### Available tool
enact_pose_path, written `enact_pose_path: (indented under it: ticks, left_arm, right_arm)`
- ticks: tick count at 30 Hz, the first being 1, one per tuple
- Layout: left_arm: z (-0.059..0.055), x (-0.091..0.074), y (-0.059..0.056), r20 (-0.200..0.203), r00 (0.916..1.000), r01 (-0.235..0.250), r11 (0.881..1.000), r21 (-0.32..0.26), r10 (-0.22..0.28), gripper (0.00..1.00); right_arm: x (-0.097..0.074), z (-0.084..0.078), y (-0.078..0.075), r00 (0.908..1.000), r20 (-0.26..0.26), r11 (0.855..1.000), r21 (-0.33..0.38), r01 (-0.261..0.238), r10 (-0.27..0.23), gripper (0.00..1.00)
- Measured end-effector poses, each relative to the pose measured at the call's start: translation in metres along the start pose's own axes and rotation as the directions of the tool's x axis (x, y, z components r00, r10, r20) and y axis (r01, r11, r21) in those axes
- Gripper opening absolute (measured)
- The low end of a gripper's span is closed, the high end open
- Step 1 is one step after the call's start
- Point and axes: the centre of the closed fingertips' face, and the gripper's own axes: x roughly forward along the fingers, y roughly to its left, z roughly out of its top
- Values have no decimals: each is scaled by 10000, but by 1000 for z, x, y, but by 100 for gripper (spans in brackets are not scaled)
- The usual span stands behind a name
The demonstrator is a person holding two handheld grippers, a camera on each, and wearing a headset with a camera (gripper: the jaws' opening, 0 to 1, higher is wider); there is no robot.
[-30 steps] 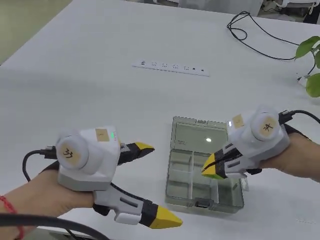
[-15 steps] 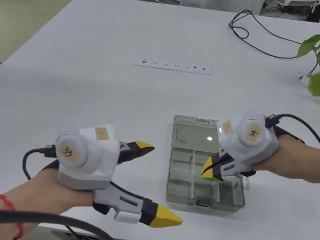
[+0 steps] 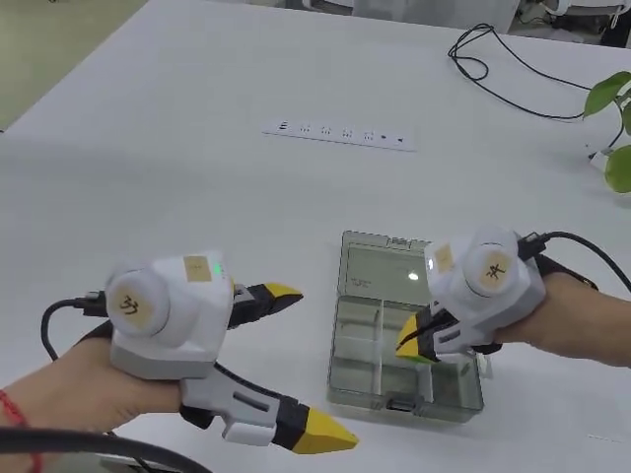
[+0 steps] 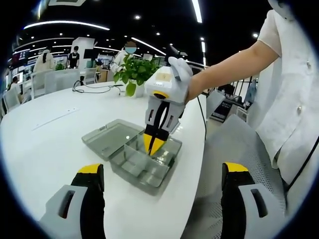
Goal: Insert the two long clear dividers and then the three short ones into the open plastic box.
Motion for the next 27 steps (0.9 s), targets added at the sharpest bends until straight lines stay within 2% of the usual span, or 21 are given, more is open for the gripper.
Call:
enact_pose_path:
  ticks: [3, 9, 27]
  left_arm:
    - [-1, -1, 0, -20, 10000, -12, 10000, -12, 12, 100]
    - [-2, -2, 1, -45, 10000, -37, 10000, -1, 37, 100]
    - [2, -5, 5, -54, 9999, -138, 9999, 39, 139, 100]
  right_arm:
    - [1, -1, 0, 10000, -2, 10000, 76, 38, -38, 5]
    - [-6, 3, -2, 9994, 317, 9990, 426, 112, -126, 11]
    - [-35, 11, -4, 9910, 1236, 9942, 1003, 384, -507, 23]
